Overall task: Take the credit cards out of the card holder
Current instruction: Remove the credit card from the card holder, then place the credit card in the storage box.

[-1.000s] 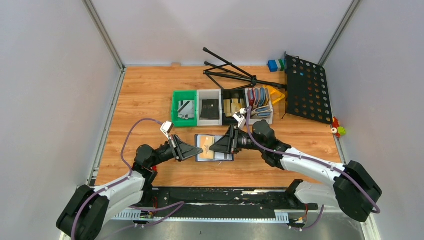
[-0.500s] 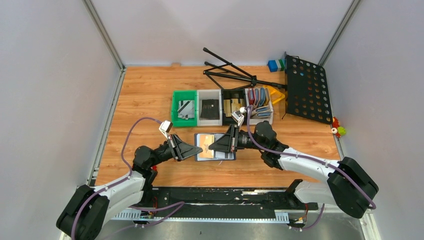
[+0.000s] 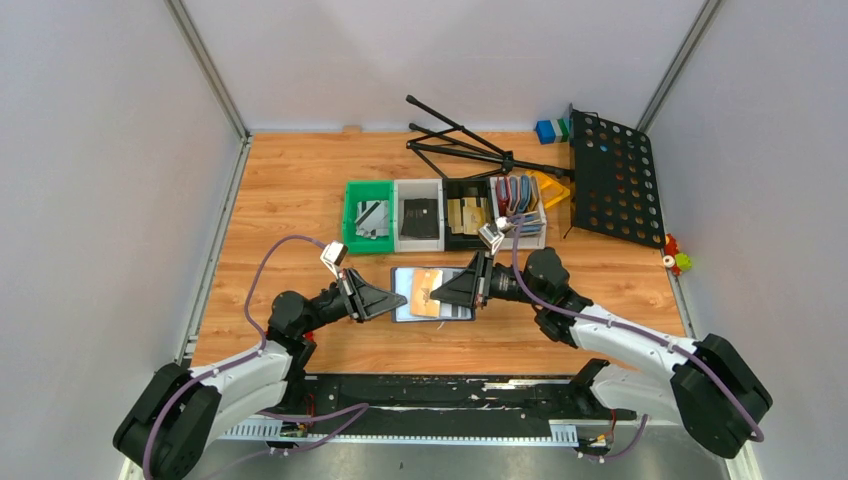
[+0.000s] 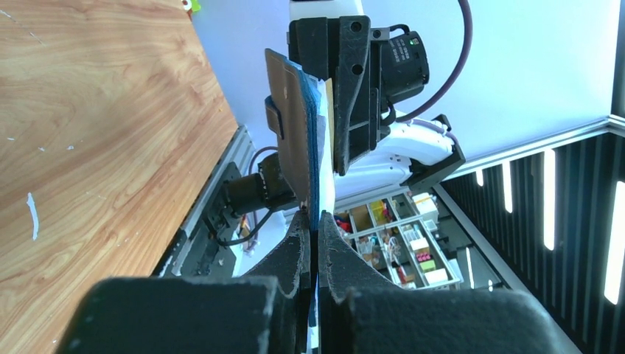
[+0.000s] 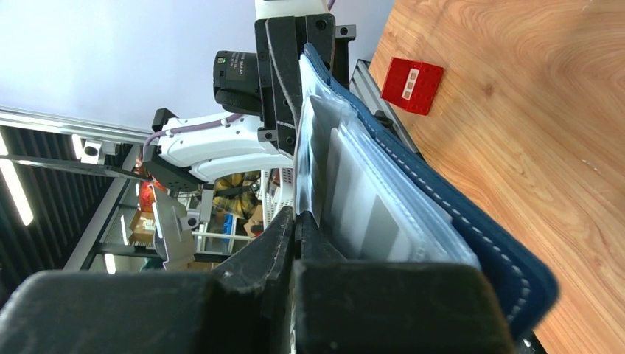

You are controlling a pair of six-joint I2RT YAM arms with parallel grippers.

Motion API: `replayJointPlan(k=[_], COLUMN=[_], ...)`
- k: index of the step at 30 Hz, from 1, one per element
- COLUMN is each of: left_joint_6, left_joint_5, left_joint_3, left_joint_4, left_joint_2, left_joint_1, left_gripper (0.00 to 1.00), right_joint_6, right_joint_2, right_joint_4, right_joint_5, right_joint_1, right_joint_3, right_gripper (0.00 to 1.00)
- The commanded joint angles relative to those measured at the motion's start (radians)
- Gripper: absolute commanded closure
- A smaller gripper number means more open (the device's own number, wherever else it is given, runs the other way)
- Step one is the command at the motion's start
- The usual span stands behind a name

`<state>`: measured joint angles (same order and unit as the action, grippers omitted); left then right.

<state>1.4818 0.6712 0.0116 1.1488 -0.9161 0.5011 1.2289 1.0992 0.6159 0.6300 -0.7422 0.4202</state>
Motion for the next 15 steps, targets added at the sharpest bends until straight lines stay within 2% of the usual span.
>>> replayJointPlan(k=[1, 4, 6, 11, 15], left_joint_6=[-0.024, -0.045, -0.084, -0.255, -0.426], left_joint_5=[-0.019, -0.017, -0.015, -0.047, -0.099], left_joint_3=[-0.062, -0.057, -0.047, -0.017, 0.075], left_joint_4=[0.031, -0.004, -0.082, -0.437, -0.753], left_joint_2=[-0.008, -0.005, 0.010, 0.084, 0.154], left_joint_1=[-0.007, -0.007, -0.008, -0.009, -0.009], left_gripper=[1.00, 1.00, 1.00, 1.00, 1.00], right_joint_6=[-0.008, -0.029, -0.077, -0.270, -0.451], right_joint_2=[-0.049, -0.072, -0.111, -0.207, -0.176], right_joint_4=[0.010, -0.045, -0.155, -0.494, -0.738], right_joint_5=[0.027, 0.050, 0.062, -0.021, -0.130], right_joint_1=[0.017, 0.068, 0.123, 0.221, 0.259], right_joint_3=[-0.004, -0.002, 0.012, 0.089, 0.212], right_gripper=[1.00, 1.00, 1.00, 1.00, 1.00])
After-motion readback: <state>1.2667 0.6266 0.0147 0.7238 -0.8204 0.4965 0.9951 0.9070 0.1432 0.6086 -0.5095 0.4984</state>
